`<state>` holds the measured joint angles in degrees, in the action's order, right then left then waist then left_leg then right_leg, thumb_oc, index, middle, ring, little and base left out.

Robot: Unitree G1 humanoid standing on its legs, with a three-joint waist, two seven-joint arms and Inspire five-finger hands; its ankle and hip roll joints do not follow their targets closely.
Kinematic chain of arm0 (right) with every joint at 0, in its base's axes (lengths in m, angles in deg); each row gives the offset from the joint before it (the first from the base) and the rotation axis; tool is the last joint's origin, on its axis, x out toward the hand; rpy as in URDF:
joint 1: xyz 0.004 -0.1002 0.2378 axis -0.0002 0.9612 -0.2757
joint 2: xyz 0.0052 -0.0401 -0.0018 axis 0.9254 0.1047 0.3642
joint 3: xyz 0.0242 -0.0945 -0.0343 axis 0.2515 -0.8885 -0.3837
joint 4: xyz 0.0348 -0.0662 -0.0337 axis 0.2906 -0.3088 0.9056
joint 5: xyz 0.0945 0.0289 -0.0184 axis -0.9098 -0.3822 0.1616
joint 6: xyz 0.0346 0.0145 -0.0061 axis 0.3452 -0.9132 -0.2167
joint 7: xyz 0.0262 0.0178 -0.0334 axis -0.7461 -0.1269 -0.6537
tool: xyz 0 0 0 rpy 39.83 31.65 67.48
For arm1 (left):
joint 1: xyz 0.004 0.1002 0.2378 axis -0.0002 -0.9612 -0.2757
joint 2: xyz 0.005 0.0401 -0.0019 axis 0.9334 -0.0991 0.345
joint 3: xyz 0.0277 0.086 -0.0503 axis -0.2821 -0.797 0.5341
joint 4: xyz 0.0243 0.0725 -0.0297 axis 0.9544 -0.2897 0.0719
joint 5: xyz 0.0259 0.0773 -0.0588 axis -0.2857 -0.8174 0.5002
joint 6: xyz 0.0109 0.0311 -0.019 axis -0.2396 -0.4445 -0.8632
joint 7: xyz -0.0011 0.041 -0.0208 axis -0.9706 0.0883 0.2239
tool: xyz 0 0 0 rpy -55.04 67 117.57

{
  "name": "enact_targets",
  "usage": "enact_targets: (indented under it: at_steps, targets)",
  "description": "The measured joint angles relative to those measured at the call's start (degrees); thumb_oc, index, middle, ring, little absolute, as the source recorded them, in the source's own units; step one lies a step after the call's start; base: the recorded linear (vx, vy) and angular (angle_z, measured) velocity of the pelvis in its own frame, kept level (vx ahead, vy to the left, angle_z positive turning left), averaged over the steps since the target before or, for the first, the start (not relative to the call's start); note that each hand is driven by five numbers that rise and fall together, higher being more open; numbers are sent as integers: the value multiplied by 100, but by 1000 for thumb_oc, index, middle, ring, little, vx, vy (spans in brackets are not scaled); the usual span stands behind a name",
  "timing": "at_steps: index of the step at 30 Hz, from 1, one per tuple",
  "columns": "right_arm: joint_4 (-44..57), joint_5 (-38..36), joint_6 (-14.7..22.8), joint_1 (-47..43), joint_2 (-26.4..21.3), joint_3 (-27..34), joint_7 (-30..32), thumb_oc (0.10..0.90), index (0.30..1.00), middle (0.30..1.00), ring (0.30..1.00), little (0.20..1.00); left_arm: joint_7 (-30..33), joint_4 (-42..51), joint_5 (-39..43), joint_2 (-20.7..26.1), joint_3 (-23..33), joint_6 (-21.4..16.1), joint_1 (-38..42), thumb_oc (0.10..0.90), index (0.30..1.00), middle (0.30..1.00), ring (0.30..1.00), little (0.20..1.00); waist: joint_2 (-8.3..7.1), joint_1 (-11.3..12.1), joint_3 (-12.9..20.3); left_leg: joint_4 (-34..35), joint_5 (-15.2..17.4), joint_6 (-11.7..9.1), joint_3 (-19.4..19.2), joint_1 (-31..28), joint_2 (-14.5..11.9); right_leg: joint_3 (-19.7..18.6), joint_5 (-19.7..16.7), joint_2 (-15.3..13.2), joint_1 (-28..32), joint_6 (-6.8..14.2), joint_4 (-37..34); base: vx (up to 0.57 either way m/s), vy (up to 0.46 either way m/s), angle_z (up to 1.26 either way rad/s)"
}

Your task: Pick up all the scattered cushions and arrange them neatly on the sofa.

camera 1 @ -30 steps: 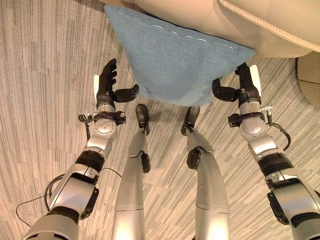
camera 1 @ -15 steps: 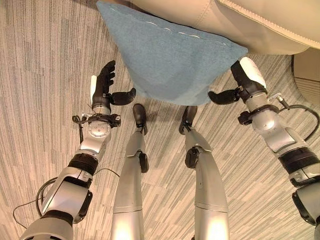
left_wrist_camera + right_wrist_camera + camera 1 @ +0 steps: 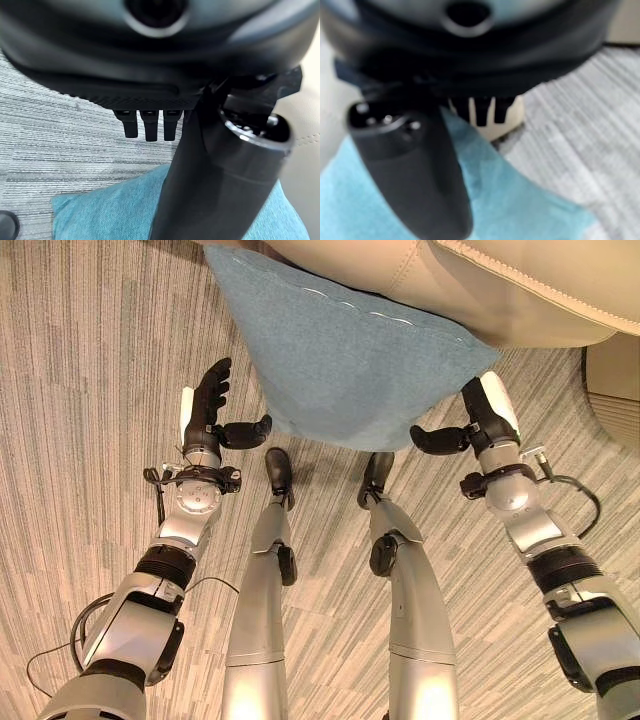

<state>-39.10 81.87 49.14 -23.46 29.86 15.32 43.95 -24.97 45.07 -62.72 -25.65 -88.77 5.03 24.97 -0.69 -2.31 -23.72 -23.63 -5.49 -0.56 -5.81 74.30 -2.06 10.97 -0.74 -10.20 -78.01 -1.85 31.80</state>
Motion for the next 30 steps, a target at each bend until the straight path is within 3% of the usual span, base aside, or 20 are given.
enact_targets:
  at_steps: [2,10,21,29,30]
  targets:
    - [-198,-190,-27,-215,217,4,149,800,900,900,900,900,2,-13,55,1,0,2,67,800,900,900,900,900,2,12,1,0,3,4,-18,48,2,-20,9,-1,-63,18,5,6,55,-1]
    - [-116,-397,-127,-450,198,-59,221,800,900,900,900,900,9,-433,51,164,-84,10,692,800,900,900,900,900,6,21,3,-62,12,6,-22,259,-3,-30,-16,3,-263,1,23,12,62,-1]
    - [704,-597,-129,-598,-15,-69,233,800,900,900,900,900,110,-444,561,478,-390,14,1384,800,900,900,900,900,9,-246,5,-1285,566,243,-161,1344,-112,-279,31,-1,-1109,165,525,52,43,-9]
    - [840,-595,-136,-705,-33,-117,384,800,900,900,900,900,190,-231,824,339,-501,123,1622,800,900,900,900,900,8,-327,5,-1404,627,301,-200,1568,-108,-349,-15,5,-1300,203,516,15,6,-2]
    - [841,-595,-138,-705,-2,-117,418,800,900,900,900,900,236,-174,910,254,-510,132,1594,734,801,801,801,801,8,-332,5,-1402,628,302,-201,1568,-107,-351,-12,6,-1303,207,512,32,-38,0]
